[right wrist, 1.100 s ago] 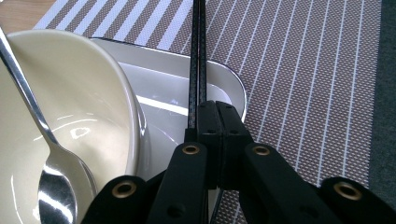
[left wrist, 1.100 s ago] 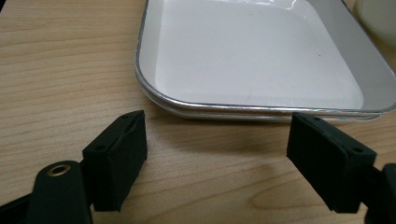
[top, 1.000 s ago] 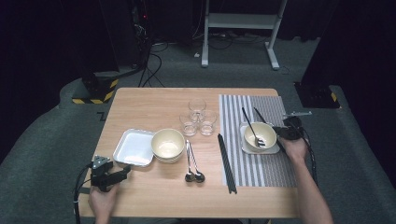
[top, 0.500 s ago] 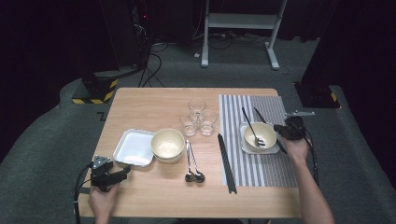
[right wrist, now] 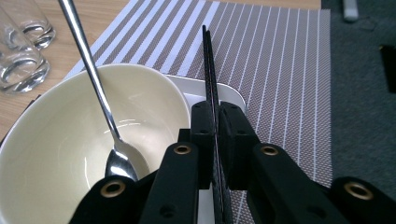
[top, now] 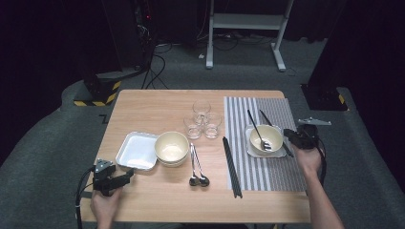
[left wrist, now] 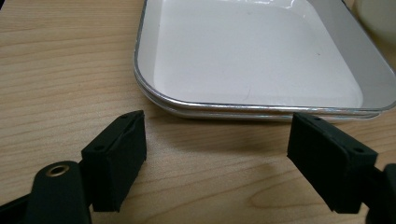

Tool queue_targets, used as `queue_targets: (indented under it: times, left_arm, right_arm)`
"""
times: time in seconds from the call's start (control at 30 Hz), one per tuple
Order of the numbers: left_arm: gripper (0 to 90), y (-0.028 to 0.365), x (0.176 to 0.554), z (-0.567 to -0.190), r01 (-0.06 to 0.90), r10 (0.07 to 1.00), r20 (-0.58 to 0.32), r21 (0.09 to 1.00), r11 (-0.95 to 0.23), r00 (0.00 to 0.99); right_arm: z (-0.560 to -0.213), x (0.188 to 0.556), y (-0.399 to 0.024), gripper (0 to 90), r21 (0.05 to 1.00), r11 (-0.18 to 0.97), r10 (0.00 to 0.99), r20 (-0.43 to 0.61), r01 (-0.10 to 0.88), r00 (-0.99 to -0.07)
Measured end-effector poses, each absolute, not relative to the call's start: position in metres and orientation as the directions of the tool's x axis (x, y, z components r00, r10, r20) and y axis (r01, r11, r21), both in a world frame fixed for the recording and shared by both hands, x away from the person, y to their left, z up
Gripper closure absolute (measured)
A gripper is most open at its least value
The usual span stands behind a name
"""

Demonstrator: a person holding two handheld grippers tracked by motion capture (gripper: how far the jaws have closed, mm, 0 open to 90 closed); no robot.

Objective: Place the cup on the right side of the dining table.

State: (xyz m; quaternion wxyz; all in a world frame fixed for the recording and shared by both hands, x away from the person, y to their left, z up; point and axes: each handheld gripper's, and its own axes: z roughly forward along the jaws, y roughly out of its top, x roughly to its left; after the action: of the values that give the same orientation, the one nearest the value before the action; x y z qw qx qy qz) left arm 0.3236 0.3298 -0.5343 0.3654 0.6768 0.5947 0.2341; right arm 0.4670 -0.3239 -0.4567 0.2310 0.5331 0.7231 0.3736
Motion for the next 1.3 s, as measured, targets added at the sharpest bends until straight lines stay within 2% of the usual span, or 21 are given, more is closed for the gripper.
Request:
queue_targets:
  times: [0.17, 0.5, 0.6, 0.93, 1.3]
  left_arm:
    - [19.8, 0.33, 0.324, -0.534, 0.634, 0.975, -0.121, 0.773, -0.024, 0.184]
    - [19.7, 0.33, 0.323, -0.534, 0.634, 0.975, -0.123, 0.773, -0.023, 0.185]
    - [19.7, 0.33, 0.323, -0.534, 0.634, 0.976, -0.118, 0.773, -0.028, 0.186]
    - [19.5, 0.33, 0.323, -0.534, 0.634, 0.975, -0.118, 0.773, -0.029, 0.189]
    - [19.4, 0.331, 0.323, -0.534, 0.633, 0.974, -0.12, 0.773, -0.029, 0.191]
  right_arm:
    - [-0.449, 0.453, -0.32, 79.8, 0.816, 0.174, 0.943, 0.024, 0.551, -0.333]
    - [-0.444, 0.43, -0.321, 75.7, 0.838, 0.144, 0.943, 0.046, 0.526, -0.331]
    - [-0.446, 0.419, -0.321, 75.1, 0.847, 0.161, 0.947, 0.013, 0.507, -0.321]
    - [-0.459, 0.388, -0.322, 73.1, 0.851, 0.157, 0.952, 0.004, 0.502, -0.305]
    - [-0.467, 0.361, -0.309, 72.6, 0.866, 0.119, 0.949, 0.044, 0.486, -0.312]
